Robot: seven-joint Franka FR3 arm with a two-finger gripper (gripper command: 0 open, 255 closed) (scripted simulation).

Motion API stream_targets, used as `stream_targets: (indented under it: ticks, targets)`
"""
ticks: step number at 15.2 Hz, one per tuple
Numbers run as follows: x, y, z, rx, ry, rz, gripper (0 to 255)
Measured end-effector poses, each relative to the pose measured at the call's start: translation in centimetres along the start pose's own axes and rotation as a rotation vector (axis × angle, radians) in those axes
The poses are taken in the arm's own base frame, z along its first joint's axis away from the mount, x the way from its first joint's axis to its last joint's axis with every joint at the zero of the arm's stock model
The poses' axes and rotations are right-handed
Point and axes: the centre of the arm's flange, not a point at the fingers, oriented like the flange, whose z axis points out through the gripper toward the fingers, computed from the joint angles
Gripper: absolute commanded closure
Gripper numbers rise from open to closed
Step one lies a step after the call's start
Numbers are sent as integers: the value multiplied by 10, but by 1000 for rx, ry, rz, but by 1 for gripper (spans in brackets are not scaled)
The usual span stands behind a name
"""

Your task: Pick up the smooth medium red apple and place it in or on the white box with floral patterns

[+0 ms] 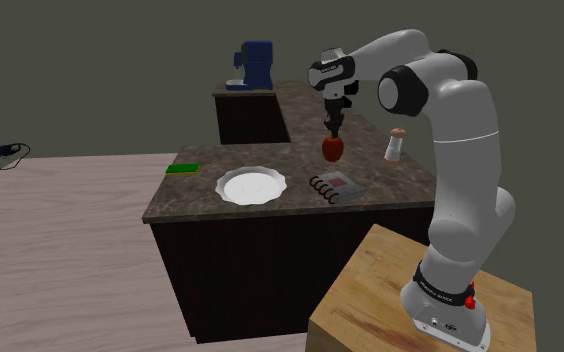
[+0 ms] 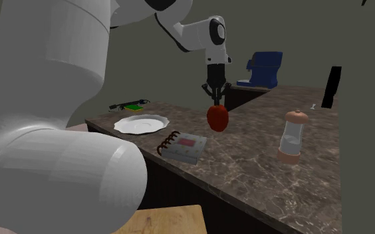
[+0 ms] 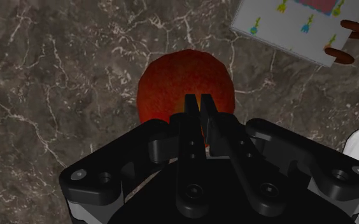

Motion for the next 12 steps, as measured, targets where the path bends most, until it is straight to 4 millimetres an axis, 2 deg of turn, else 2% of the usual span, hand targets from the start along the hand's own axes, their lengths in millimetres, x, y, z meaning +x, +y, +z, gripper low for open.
stream_targets:
  ticks: [12]
  targets:
    - [-11, 4, -62, 0, 0, 0, 255]
